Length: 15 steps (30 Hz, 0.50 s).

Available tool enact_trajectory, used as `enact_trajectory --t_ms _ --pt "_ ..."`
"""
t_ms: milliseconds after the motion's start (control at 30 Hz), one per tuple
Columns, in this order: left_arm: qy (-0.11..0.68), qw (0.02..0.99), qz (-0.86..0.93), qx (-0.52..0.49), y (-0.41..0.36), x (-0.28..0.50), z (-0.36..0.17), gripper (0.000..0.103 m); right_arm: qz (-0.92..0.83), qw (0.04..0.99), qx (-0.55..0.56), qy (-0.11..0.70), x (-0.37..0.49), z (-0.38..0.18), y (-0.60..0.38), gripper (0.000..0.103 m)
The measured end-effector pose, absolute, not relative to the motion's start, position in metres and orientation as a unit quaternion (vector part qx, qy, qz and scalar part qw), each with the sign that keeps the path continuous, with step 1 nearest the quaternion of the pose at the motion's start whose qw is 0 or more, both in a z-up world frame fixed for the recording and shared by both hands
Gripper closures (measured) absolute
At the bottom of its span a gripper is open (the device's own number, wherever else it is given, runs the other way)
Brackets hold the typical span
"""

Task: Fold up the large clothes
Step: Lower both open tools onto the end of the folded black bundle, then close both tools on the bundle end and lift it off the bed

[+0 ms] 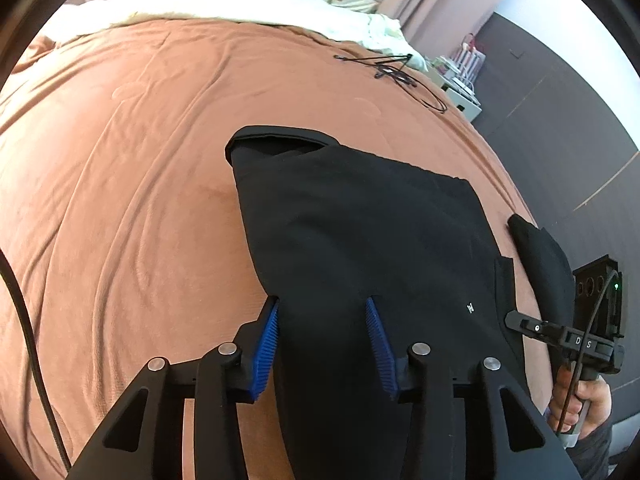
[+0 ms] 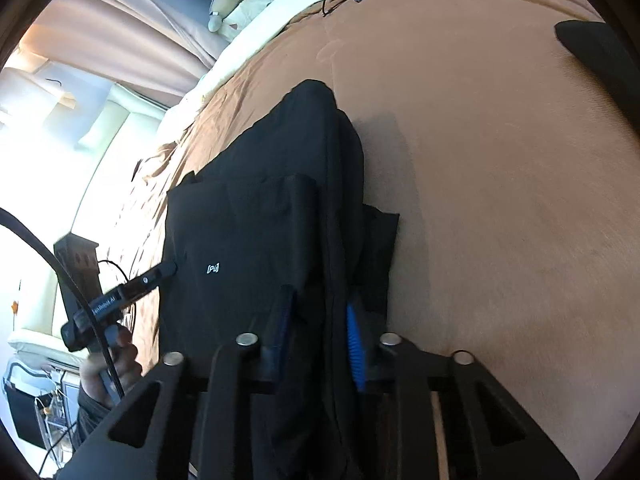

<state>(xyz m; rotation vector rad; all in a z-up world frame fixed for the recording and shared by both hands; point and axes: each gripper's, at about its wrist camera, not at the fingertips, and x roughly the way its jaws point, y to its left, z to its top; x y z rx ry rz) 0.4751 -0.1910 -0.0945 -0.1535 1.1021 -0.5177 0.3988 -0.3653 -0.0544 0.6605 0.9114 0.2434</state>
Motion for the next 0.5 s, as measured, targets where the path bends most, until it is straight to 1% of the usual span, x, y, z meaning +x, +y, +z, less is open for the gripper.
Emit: enact_trajectory --t_ms 200,233,300,333,367,500 --pt "0.519 0.818 -0.244 -0.049 -0.205 0.478 -0.100 0.057 0.089 0.848 0.294 0.432 0.387 -0.061 -0.360 0.085" --pt "0.520 0.818 -0.241 -0.052 -0.203 0.478 -0.100 0.056 0.089 0.845 0.299 0.434 0.389 -0.061 -0.360 0.082" --pt "0.523 0.815 -0.239 -0.064 -0.197 0.479 -0.100 0.048 0.077 0.846 0.297 0.436 0.392 -0.058 -0.364 0.062" --pt "0.527 0.812 -0.240 -0.073 -0.193 0.480 -0.101 0.043 0.070 0.850 0.298 0.429 0.395 -0.054 -0.366 0.043" --pt "0.532 0.807 -0.242 -0.088 -0.188 0.482 -0.103 0.042 0.068 0.851 0.304 0.423 0.399 -0.053 -0.366 0.036" --pt "0.544 0.795 -0.240 -0.122 -0.171 0.483 -0.113 0.042 0.096 0.826 0.362 0.421 0.416 -0.065 -0.382 0.036"
